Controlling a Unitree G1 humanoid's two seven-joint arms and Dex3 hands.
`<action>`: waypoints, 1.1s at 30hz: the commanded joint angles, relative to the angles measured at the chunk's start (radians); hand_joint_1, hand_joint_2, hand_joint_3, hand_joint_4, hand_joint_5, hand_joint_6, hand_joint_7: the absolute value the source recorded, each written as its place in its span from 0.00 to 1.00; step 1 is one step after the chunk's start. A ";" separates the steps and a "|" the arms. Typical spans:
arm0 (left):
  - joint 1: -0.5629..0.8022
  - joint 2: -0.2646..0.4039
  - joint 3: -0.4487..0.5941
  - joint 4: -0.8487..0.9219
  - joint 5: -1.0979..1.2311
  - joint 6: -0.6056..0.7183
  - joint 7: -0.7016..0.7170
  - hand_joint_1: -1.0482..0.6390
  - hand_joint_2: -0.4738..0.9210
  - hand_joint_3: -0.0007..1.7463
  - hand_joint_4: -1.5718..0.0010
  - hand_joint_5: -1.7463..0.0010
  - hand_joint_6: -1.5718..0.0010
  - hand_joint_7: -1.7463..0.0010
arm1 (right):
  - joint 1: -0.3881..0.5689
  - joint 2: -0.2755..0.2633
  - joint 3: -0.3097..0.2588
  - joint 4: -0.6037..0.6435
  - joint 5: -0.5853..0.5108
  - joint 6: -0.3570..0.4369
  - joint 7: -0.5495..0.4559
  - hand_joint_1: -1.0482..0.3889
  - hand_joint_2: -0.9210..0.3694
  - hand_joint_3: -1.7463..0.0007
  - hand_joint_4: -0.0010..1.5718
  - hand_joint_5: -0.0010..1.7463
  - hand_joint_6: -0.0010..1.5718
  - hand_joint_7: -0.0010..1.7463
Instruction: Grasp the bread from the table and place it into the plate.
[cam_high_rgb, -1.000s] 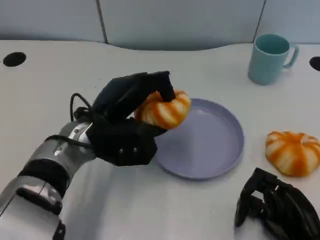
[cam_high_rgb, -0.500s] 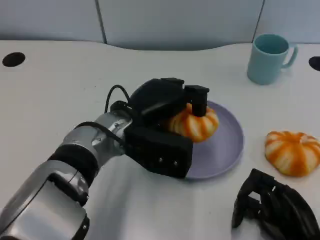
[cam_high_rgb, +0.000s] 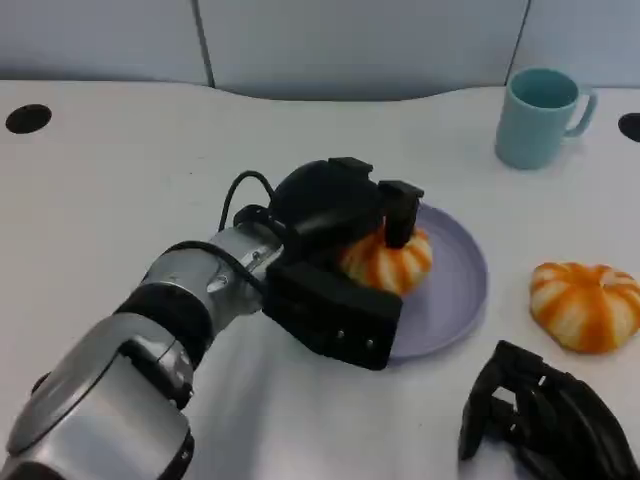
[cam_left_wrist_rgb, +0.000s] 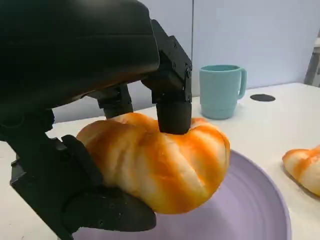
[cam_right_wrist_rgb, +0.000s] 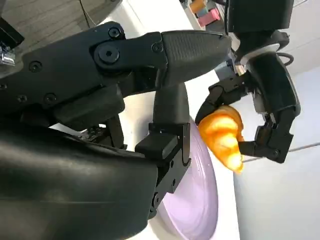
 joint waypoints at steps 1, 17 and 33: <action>-0.020 -0.005 0.034 0.012 -0.055 -0.007 -0.087 0.45 0.97 0.22 0.60 0.31 0.62 0.56 | 0.009 -0.012 -0.001 -0.014 0.003 0.008 -0.004 0.34 0.00 0.79 0.42 1.00 0.36 0.87; -0.040 0.002 -0.006 -0.005 -0.030 0.120 -0.250 0.20 1.00 0.13 0.99 0.84 0.85 0.98 | 0.008 -0.009 -0.002 -0.014 0.004 0.007 -0.008 0.33 0.00 0.80 0.42 1.00 0.37 0.88; 0.060 0.059 0.198 -0.077 -0.287 0.003 -0.392 0.15 1.00 0.11 0.98 0.89 0.86 0.99 | 0.006 -0.018 -0.010 -0.007 0.000 -0.006 -0.011 0.33 0.00 0.79 0.42 1.00 0.37 0.87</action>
